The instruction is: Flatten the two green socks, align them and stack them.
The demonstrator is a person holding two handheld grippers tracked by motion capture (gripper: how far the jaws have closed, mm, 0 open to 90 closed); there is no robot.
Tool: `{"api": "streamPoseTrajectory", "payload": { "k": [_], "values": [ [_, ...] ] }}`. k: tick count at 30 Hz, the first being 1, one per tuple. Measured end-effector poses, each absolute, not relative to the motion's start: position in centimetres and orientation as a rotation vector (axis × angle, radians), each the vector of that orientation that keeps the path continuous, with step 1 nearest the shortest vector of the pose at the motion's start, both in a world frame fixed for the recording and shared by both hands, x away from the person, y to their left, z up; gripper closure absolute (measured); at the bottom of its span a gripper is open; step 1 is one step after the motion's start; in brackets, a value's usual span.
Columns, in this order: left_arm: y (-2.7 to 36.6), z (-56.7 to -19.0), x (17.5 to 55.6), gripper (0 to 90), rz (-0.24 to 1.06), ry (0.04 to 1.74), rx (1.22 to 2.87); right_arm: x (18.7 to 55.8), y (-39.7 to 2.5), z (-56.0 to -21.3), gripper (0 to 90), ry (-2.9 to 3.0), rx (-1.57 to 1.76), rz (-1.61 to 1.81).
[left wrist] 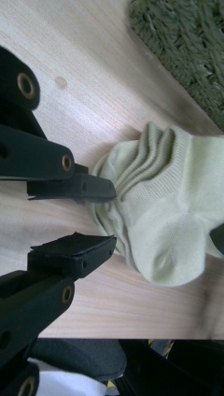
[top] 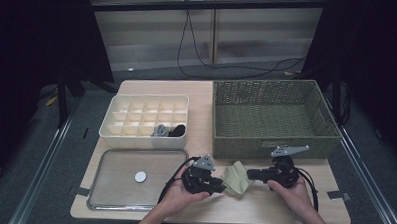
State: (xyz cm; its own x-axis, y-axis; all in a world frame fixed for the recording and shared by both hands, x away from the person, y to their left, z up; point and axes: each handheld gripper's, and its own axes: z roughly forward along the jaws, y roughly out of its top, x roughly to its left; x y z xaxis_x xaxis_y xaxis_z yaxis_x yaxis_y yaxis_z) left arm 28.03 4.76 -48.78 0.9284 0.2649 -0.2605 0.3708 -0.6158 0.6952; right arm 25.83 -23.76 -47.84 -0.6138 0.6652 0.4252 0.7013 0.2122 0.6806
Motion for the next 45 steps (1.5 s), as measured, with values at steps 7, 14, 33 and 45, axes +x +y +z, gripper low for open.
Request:
{"api": "streamPoseTrajectory", "payload": {
  "k": [7,14,33,45],
  "values": [
    [4.3,-49.1,27.9,71.1,-0.178,0.450,2.250,25.5,-23.3,-47.5,85.6,-2.415,-1.341,-1.410],
    [3.9,-49.3,27.8,71.4,-0.169,0.439,2.260,25.2,-22.0,-47.2,84.4,-2.409,-1.292,-1.431],
    [3.4,-49.6,27.6,79.5,-0.170,0.419,2.300,24.7,-19.2,-48.2,85.8,-2.406,-1.178,-1.371],
    [3.3,-49.7,27.8,79.0,-0.164,0.426,2.319,23.9,-18.9,-48.9,85.7,-2.398,-1.176,-1.340]
  ]
}}
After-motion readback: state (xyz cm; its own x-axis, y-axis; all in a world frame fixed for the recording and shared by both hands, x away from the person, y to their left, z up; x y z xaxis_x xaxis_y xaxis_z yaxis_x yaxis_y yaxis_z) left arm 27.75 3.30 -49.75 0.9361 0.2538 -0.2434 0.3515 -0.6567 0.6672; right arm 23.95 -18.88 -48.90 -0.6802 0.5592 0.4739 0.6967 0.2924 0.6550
